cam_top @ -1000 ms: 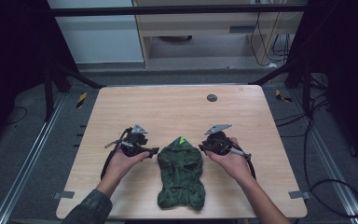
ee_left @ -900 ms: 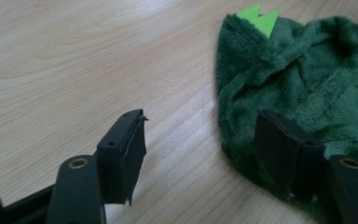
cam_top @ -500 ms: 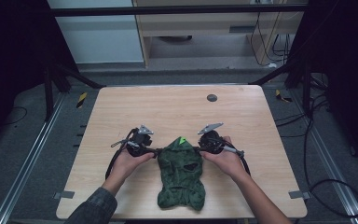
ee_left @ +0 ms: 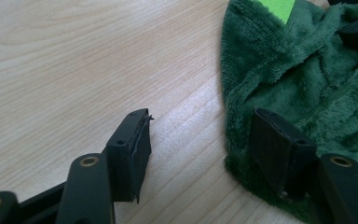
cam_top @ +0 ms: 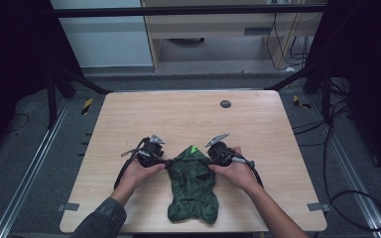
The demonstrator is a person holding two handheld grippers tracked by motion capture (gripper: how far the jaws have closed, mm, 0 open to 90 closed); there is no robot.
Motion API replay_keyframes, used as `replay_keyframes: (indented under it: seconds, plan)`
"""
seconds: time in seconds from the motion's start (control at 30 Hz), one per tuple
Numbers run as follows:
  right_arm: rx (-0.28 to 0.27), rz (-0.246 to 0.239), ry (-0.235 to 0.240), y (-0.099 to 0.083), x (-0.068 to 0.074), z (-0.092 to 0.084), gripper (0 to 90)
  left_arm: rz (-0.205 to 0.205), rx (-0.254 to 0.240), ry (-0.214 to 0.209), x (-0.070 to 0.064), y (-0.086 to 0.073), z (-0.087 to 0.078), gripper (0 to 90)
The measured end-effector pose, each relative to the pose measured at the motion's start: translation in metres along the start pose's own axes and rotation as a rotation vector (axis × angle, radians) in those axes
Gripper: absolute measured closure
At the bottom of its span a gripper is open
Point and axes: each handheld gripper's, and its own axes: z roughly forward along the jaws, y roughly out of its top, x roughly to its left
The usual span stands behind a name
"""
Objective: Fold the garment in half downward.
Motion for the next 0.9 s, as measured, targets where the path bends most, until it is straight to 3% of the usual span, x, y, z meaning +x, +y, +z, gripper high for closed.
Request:
replay_keyframes:
  seconds: [0.07,0.2,0.33,0.5,0.6,0.9]
  plan:
    - [0.001,-0.008,0.000,0.000,0.001,0.000,59.1,-0.025,0.003,-0.026,0.000,0.000,0.003,37.8]
    - [0.009,-0.018,-0.001,0.000,0.002,-0.001,61.2,-0.004,0.012,-0.040,-0.005,0.003,0.005,36.8]
    - [0.011,-0.021,0.012,0.000,0.002,-0.001,66.0,0.050,0.025,-0.036,-0.012,0.004,0.006,50.0]
    - [0.026,-0.008,0.034,0.000,0.001,-0.003,76.5,0.081,0.036,-0.053,-0.018,0.006,0.007,74.9]
    - [0.031,-0.006,0.044,0.000,0.000,-0.003,81.4,0.094,0.044,-0.055,-0.020,0.008,0.008,82.8]
    - [0.074,-0.052,0.042,0.009,0.003,-0.009,84.0,0.154,0.089,-0.043,-0.022,0.016,0.004,87.5]
